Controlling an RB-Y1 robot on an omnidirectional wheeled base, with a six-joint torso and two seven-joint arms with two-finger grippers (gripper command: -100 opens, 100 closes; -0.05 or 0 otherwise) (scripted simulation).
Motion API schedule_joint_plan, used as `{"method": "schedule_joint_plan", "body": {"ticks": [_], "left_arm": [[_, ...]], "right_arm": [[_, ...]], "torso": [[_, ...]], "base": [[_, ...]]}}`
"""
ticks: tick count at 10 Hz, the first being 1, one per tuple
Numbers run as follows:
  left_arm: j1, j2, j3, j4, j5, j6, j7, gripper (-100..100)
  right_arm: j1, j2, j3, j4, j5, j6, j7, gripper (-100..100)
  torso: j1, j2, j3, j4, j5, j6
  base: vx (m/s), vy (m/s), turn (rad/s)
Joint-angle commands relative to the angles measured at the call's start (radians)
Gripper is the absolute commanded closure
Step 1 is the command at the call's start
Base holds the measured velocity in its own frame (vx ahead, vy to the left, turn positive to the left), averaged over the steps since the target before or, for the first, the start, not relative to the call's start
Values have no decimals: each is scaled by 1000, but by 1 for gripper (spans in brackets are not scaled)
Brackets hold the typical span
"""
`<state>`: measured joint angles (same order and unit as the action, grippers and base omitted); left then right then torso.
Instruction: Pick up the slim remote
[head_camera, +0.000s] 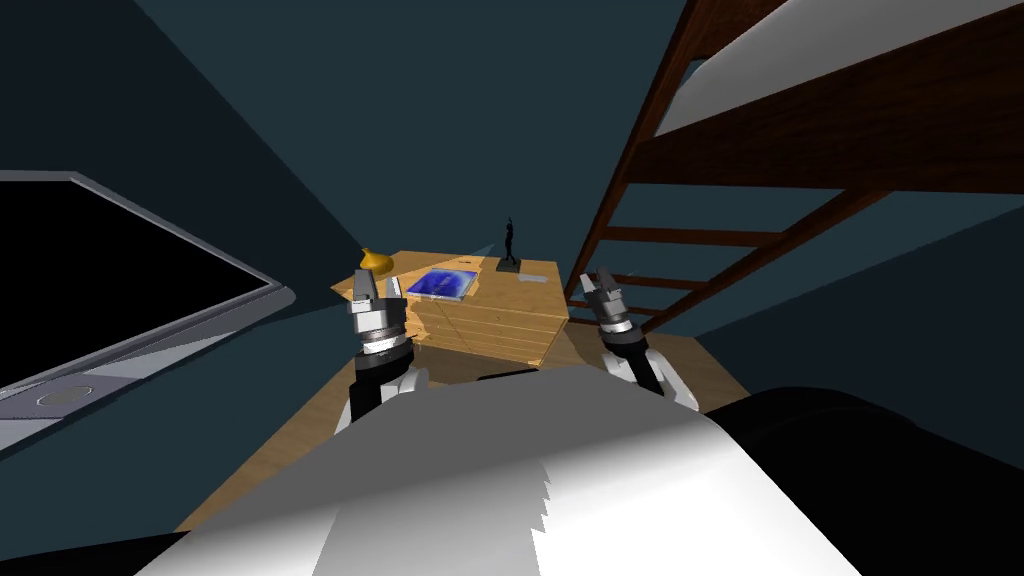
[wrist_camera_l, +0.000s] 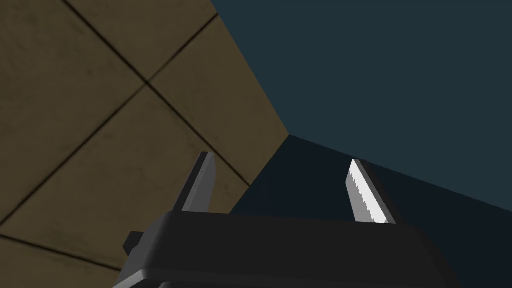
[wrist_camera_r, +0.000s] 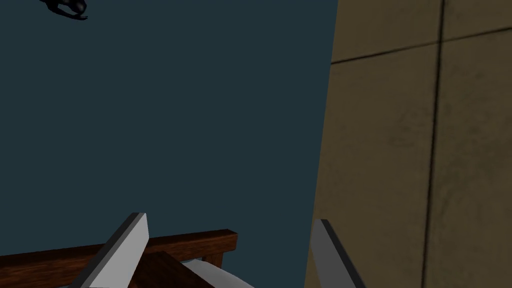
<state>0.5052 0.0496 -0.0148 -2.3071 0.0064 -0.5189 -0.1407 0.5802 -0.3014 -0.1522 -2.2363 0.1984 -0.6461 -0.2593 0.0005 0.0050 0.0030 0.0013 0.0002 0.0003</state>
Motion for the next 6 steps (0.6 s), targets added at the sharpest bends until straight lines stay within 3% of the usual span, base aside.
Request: {"method": "schedule_joint_plan", "body": {"ticks": [1, 6], "left_arm": [[0, 0, 0, 0, 0, 0, 0, 0], [0, 0, 0, 0, 0, 0, 0, 0]], "right_arm": [[17, -50, -27, 18, 28, 1, -16, -100], [84, -187, -97, 85, 106, -19, -57, -100]], "torso": [[0, 0, 0, 0, 0, 0], [-1, -2, -1, 0, 0, 0]], "base": [[-60, 30, 205], [-53, 27, 226]]}}
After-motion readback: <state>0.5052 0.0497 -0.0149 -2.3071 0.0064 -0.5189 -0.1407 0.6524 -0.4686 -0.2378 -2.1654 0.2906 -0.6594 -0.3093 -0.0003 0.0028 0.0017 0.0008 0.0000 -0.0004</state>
